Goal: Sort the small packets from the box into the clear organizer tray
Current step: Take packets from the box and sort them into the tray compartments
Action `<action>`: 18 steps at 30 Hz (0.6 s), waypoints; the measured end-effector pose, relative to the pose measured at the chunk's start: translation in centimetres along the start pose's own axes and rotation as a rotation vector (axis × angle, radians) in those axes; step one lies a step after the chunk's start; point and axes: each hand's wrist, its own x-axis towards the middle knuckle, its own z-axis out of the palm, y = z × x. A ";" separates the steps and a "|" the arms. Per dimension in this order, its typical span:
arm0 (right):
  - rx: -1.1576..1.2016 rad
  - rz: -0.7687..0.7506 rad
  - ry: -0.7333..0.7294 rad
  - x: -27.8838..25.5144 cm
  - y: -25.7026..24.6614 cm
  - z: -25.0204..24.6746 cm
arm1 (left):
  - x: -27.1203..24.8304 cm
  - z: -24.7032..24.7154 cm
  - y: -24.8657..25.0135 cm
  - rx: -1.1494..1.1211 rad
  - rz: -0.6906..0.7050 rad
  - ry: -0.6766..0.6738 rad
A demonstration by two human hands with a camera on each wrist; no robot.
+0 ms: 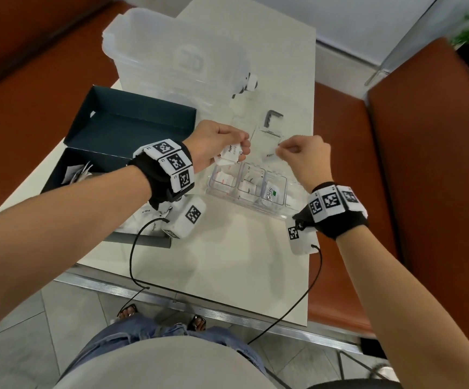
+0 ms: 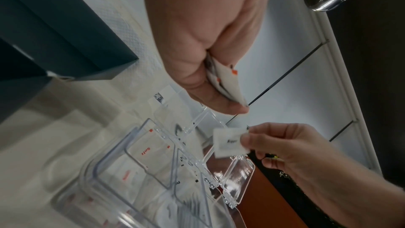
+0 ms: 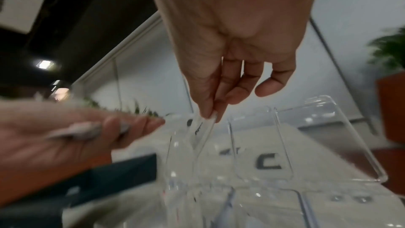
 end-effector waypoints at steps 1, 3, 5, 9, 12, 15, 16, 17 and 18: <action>-0.094 -0.052 -0.047 -0.1 -0.1 0.5 | 0.0 -0.1 0.0 -0.006 0.001 0.005; -0.286 -0.129 -0.141 -0.2 -0.2 1.9 | -0.1 -0.4 0.0 -0.006 0.006 0.011; -0.446 -0.170 -0.205 -0.5 -0.4 3.0 | -0.1 -0.7 0.1 -0.006 0.014 0.017; -0.456 -0.169 -0.231 -0.2 -0.5 3.4 | -0.3 -1.4 0.2 -0.003 0.018 0.034; -0.452 -0.138 -0.276 1.1 -0.5 2.6 | -0.3 -1.8 0.1 -0.013 0.013 0.045; -0.491 -0.099 -0.393 2.0 -1.0 2.7 | -0.4 -2.1 -0.1 -0.012 0.008 0.050; -0.511 -0.095 -0.440 2.2 -1.2 3.0 | -0.4 -2.1 -0.1 -0.015 0.003 0.051; -0.533 -0.092 -0.485 2.3 -1.4 3.4 | -0.4 -2.1 -0.1 -0.021 -0.002 0.052; -0.555 -0.088 -0.525 2.3 -1.5 3.9 | -0.4 -2.0 -0.1 -0.029 -0.005 0.053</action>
